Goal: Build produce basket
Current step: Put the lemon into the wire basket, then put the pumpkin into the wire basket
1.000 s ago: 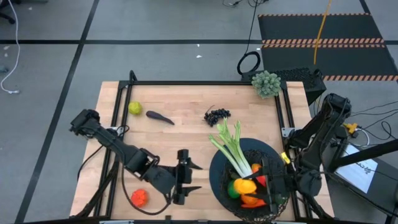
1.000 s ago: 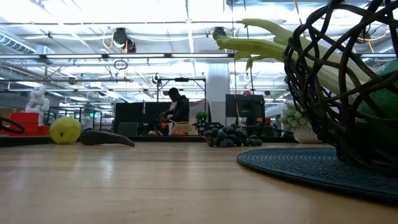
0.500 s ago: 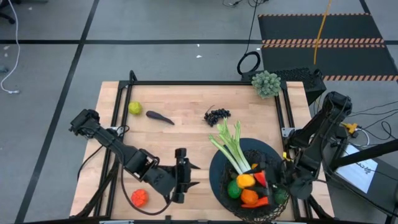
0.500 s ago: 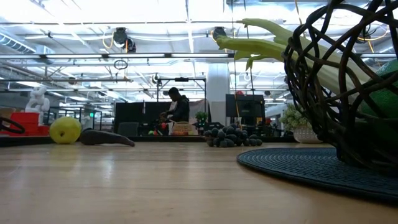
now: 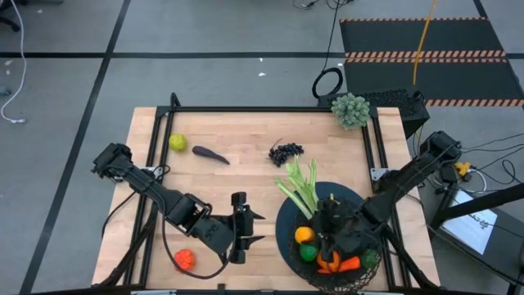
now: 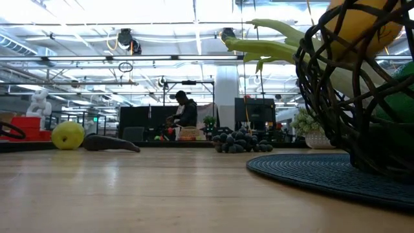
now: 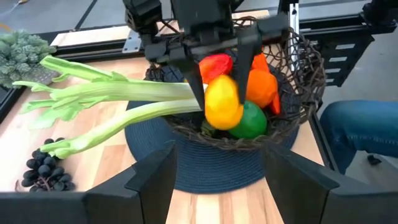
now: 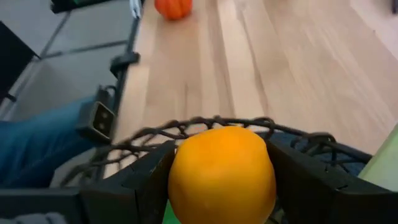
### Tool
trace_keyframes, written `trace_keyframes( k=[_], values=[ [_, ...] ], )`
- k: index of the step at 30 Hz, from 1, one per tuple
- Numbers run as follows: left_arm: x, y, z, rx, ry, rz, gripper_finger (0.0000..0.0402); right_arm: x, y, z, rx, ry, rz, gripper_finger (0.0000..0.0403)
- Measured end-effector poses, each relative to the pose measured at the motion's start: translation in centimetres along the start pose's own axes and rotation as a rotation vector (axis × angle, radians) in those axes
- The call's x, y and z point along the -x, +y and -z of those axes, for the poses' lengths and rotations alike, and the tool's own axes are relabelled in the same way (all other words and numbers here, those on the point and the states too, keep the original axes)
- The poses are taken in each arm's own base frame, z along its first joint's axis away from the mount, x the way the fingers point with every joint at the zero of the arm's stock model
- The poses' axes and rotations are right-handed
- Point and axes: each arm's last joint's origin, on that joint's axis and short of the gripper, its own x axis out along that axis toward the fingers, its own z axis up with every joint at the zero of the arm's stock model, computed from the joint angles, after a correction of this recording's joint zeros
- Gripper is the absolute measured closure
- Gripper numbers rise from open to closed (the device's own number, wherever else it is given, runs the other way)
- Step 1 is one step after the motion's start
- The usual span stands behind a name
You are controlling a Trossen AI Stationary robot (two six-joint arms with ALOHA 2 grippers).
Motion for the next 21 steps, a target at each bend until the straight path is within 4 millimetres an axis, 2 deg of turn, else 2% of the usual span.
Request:
trace_keyframes(
  k=[4,11,15,21],
  values=[
    [0.0,0.0,0.0,0.000,0.000,-0.001,0.0172,-1.2,-0.6,0.1,0.001,0.032,0.023,0.0158],
    [0.0,-0.1,0.0,-0.002,0.001,0.002,0.0172,-1.6,-0.7,0.5,0.017,0.053,0.038,0.0104],
    [0.1,-0.1,0.1,0.000,0.010,0.001,0.0172,-1.1,-0.6,0.2,0.010,0.039,0.024,0.0088],
    [0.3,-0.6,0.4,-0.012,0.016,0.015,0.0172,0.5,-0.1,-0.4,-0.006,0.000,-0.032,0.0099]
  ],
)
